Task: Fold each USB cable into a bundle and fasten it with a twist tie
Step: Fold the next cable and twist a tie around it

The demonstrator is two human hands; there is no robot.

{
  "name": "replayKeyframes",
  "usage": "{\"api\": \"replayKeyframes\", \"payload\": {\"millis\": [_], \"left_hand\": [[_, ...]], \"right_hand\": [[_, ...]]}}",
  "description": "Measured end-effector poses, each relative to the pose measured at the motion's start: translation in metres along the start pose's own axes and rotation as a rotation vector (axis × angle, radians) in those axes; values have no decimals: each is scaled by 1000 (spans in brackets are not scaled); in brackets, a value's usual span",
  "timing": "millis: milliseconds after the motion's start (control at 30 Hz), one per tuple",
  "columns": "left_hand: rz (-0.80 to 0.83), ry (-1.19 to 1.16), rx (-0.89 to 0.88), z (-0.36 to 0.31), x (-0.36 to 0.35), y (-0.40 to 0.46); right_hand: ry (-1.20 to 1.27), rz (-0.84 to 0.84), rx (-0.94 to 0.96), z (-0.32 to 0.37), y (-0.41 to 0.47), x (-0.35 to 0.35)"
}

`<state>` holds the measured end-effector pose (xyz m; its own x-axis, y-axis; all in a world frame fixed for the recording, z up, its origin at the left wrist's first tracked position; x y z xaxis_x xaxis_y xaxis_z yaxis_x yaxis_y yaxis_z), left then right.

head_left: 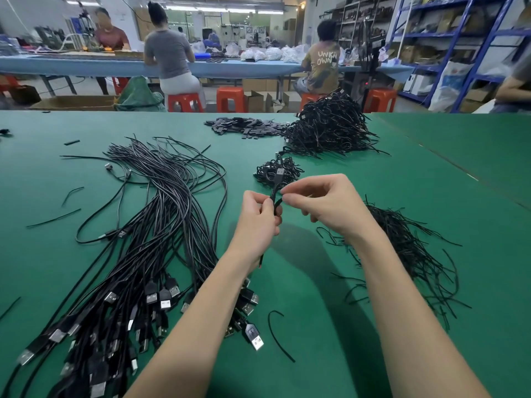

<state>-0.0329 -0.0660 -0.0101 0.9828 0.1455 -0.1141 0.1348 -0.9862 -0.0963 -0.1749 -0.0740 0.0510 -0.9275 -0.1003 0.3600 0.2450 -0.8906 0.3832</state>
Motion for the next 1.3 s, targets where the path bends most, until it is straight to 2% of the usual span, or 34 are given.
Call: {"api": "replayKeyframes", "payload": {"millis": [133,400,533,767,900,1033,1133,1233,1300], "left_hand": [[-6,9,0,-2,2,1],[16,55,-8,-8,2,3],[8,29,-4,-7,6,2],[193,-274,49,-15,-2,-3],[404,-260,92,-14,-10,-12],[578,-41,81,-10,-17,-22],[622,244,21,-9,-14,-24],[550,426,-6,-4,-15,-21],[423,412,-20,-4,-13,-16]], "right_hand": [[-152,-36,12,2,0,-9],[-128,26,-15,-2,-1,-12],[133,165,-153,-10,-7,-18],[682,50,-589,-45,-22,-25],[822,11,-669,-61,-30,-24],[689,87,-512,-60,-29,-9],[392,205,-373,-50,-27,9],[-8,225,-242,-35,-18,19],[-143,173,-149,-23,-10,18]]}}
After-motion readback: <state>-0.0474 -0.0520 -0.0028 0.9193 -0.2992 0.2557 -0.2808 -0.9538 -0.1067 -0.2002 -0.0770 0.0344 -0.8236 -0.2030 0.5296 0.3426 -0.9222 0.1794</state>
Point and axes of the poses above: each hand's wrist, its own y-axis towards the middle knuckle, its own x-axis out of the back of the hand, z = x × y, the point moved 7 cm from there along y, towards the middle knuckle, and after that the axes turned 9 degrees about x, right-handed, at the moved point
